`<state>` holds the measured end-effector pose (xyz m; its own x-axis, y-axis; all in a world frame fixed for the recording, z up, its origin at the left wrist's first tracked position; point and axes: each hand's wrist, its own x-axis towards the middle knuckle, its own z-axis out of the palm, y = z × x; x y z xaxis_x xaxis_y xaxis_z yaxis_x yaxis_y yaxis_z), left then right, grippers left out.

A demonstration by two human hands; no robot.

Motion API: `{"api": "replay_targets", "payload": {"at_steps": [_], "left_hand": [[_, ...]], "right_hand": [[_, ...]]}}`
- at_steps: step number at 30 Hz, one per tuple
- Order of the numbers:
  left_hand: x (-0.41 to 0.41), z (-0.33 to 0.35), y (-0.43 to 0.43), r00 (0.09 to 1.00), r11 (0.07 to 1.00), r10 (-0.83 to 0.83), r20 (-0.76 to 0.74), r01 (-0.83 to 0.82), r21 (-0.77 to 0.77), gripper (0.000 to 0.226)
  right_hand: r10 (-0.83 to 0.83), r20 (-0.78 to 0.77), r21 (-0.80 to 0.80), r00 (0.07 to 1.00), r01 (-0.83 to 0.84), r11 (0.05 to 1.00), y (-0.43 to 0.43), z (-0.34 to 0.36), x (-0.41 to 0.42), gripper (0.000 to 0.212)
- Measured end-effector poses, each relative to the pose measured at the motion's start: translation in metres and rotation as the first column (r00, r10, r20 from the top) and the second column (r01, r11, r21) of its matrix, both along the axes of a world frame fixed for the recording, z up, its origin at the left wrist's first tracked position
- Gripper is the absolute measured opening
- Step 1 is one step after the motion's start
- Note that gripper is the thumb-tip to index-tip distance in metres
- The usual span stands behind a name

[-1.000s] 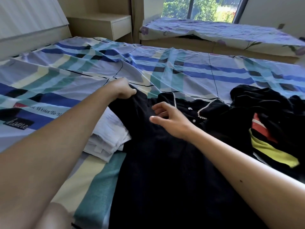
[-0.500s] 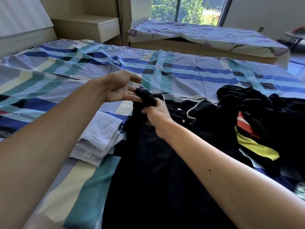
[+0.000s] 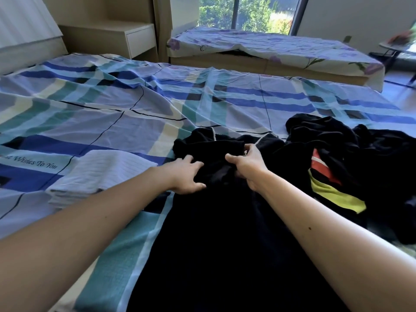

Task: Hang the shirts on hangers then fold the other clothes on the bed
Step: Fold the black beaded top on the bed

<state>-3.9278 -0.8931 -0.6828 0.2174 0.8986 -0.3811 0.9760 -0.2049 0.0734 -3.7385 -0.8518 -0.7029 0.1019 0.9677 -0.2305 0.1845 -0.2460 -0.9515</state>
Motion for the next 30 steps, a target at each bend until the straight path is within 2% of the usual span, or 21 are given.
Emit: {"api": "replay_targets", "payload": {"at_steps": [1, 2, 4, 6, 8, 9, 10, 12, 14, 15, 17, 19, 20, 22, 25, 27, 29, 30], "left_hand": [[0.002, -0.003, -0.002, 0.999, 1.000, -0.005, -0.046, 0.005, -0.007, 0.086], [0.004, -0.006, -0.004, 0.995, 1.000, -0.012, -0.095, 0.010, -0.021, 0.088], [0.007, -0.006, -0.004, 0.986, 0.999, -0.025, -0.163, 0.019, -0.039, 0.088], [0.011, 0.001, 0.004, 0.986, 1.000, -0.018, -0.167, 0.020, 0.009, 0.081], [0.016, 0.010, 0.018, 0.995, 0.987, 0.008, -0.102, 0.009, 0.163, 0.068], [0.019, 0.011, 0.029, 0.998, 0.968, 0.031, -0.063, -0.015, 0.251, 0.063], [0.021, 0.012, 0.039, 0.998, 0.946, 0.057, -0.032, -0.044, 0.322, 0.062], [0.024, 0.008, 0.063, 0.990, 0.922, 0.141, 0.000, -0.131, 0.364, 0.072], [0.022, 0.003, 0.086, 0.965, 0.926, 0.258, 0.044, -0.260, 0.272, 0.096], [0.021, 0.002, 0.097, 0.947, 0.926, 0.311, 0.080, -0.321, 0.200, 0.109], [0.023, 0.004, 0.113, 0.915, 0.919, 0.379, 0.138, -0.390, 0.060, 0.127], [0.030, 0.009, 0.123, 0.907, 0.916, 0.396, 0.143, -0.400, 0.004, 0.123], [0.033, 0.012, 0.126, 0.915, 0.923, 0.381, 0.135, -0.384, -0.001, 0.107], [0.039, 0.018, 0.133, 0.935, 0.941, 0.339, 0.106, -0.339, -0.021, 0.074], [0.038, 0.026, 0.145, 0.955, 0.955, 0.295, 0.039, -0.295, -0.017, 0.056], [0.034, 0.036, 0.155, 0.952, 0.949, 0.296, 0.074, -0.302, 0.092, 0.054], [0.032, 0.046, 0.165, 0.943, 0.901, 0.307, 0.125, -0.330, 0.282, 0.053], [0.032, 0.052, 0.169, 0.941, 0.857, 0.311, 0.129, -0.337, 0.389, 0.049]], "right_hand": [[0.024, 0.071, -0.001, 0.997, -0.024, 1.000, 0.000, -0.004, 0.005, 0.052], [0.074, 0.205, -0.012, 0.976, -0.073, 0.997, -0.002, -0.007, 0.010, 0.066], [0.146, 0.483, -0.017, 0.863, -0.158, 0.987, -0.004, -0.006, 0.021, 0.080], [0.072, 0.604, 0.133, 0.794, -0.189, 0.973, 0.003, 0.003, 0.034, 0.073], [0.021, 0.661, 0.248, 0.750, -0.245, 0.937, 0.015, 0.021, 0.048, 0.064], [0.040, 0.699, 0.243, 0.714, -0.290, 0.925, 0.026, 0.027, 0.057, 0.064], [0.089, 0.750, 0.188, 0.655, -0.340, 0.921, 0.036, 0.036, 0.066, 0.068], [0.215, 0.862, -0.018, 0.459, -0.397, 0.918, 0.056, 0.048, 0.085, 0.089], [0.327, 0.907, -0.220, 0.266, -0.363, 0.905, 0.077, 0.051, 0.100, 0.115], [0.379, 0.900, -0.296, 0.214, -0.336, 0.894, 0.086, 0.049, 0.104, 0.126], [0.469, 0.862, -0.397, 0.194, -0.320, 0.860, 0.098, 0.043, 0.107, 0.141], [0.498, 0.849, -0.427, 0.176, -0.328, 0.843, 0.106, 0.033, 0.109, 0.140], [0.485, 0.857, -0.413, 0.175, -0.329, 0.849, 0.108, 0.029, 0.108, 0.130], [0.464, 0.858, -0.378, 0.218, -0.345, 0.859, 0.112, 0.023, 0.107, 0.094], [0.541, 0.792, -0.425, 0.284, -0.378, 0.822, 0.114, 0.028, 0.104, 0.048], [0.394, 0.843, -0.281, 0.366, -0.324, 0.903, 0.118, 0.041, 0.106, 0.038], [0.102, 0.889, -0.007, 0.446, -0.211, 0.978, 0.121, 0.056, 0.109, 0.038], [-0.032, 0.884, 0.121, 0.466, -0.162, 0.979, 0.121, 0.064, 0.109, 0.038]]}}
